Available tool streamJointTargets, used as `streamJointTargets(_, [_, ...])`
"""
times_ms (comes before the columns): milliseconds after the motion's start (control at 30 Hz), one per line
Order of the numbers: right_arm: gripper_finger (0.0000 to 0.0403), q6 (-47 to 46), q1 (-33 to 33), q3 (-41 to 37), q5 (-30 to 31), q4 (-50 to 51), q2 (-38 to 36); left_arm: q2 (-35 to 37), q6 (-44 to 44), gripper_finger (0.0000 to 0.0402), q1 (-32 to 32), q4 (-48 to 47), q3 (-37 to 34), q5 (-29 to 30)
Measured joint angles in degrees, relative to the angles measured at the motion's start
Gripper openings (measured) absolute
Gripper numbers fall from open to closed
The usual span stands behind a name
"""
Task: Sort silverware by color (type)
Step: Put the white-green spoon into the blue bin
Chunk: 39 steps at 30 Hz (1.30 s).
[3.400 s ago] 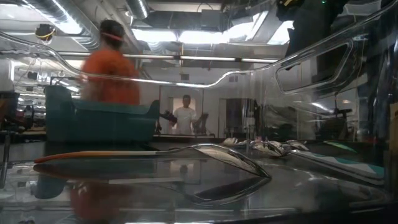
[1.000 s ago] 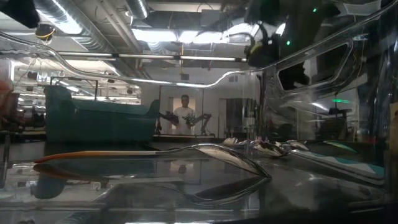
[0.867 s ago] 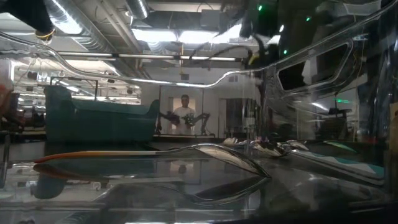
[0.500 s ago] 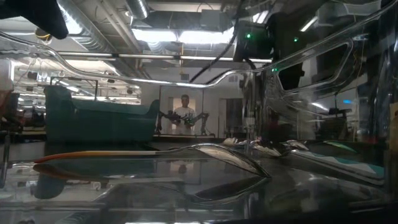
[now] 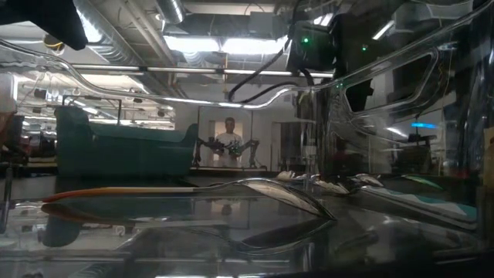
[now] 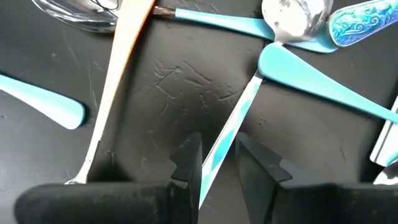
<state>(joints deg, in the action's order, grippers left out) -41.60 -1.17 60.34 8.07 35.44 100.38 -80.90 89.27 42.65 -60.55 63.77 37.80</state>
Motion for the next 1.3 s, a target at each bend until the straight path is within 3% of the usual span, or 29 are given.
streamJointTargets(800, [0.0083,0.1,0.1,0.2,0.0,-1.0,4.4,0.0,0.1,0.0030,0.0,0.2,0.0,0.0])
streamJointTargets(1133, [0.0011,0.2,0.1,0.1,-0.1,-1.4,4.5,0.0,0.1,0.0030,0.0,0.2,0.0,0.0])
streamJointTargets(1300, [0.0009,1.1,0.1,0.1,-0.1,-1.4,4.5,0.0,0.0,0.0030,0.0,0.2,0.0,0.0])
